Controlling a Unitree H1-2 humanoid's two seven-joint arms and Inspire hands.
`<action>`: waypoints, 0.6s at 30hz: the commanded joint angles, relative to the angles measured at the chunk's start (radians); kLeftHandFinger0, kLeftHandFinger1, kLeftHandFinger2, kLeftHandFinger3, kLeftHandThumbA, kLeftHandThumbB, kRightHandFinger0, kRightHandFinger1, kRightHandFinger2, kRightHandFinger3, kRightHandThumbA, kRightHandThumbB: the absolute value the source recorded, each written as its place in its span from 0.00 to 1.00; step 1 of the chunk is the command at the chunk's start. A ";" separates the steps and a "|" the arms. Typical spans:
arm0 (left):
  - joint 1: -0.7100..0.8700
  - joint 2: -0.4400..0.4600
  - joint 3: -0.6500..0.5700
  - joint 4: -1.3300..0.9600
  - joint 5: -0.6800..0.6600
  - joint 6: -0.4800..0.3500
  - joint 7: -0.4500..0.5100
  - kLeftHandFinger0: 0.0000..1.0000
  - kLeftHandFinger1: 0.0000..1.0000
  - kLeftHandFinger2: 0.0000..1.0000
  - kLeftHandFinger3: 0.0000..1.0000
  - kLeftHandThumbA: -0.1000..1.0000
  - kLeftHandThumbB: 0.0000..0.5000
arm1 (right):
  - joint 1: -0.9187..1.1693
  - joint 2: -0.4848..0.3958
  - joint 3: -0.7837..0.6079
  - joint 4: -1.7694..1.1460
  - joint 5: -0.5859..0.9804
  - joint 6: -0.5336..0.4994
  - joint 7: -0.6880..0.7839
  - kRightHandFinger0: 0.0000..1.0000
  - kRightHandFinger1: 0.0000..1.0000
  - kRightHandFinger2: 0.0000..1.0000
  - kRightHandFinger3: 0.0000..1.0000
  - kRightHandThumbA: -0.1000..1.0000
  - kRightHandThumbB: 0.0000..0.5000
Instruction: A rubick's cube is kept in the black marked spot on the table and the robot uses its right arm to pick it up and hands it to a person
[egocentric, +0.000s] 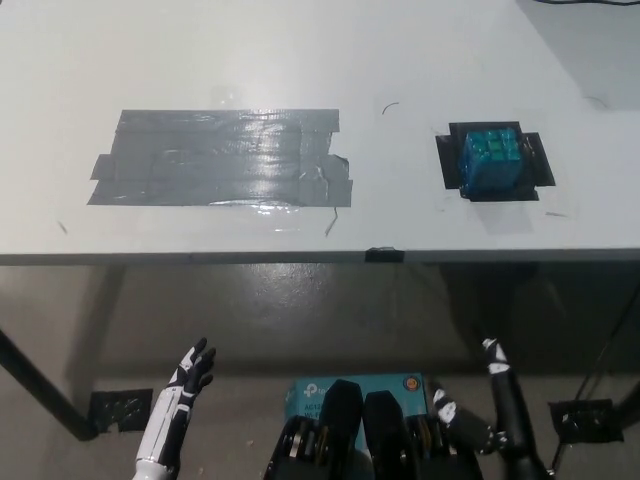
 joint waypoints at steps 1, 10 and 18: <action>-0.018 0.022 -0.006 -0.022 0.013 -0.064 0.012 1.00 1.00 1.00 1.00 1.00 0.21 | 0.011 -0.007 -0.037 -0.229 -0.076 -0.082 -0.120 1.00 1.00 1.00 1.00 0.76 0.33; -0.024 0.026 -0.008 -0.009 0.013 -0.064 0.012 1.00 1.00 1.00 1.00 1.00 0.24 | -0.071 0.051 -0.153 -0.577 -0.143 0.003 -0.052 1.00 1.00 1.00 1.00 0.79 0.53; -0.027 0.027 -0.013 -0.012 0.025 -0.064 0.020 1.00 1.00 1.00 1.00 1.00 0.23 | -0.238 0.066 -0.237 -0.570 -0.115 0.166 0.002 1.00 1.00 1.00 1.00 0.86 0.55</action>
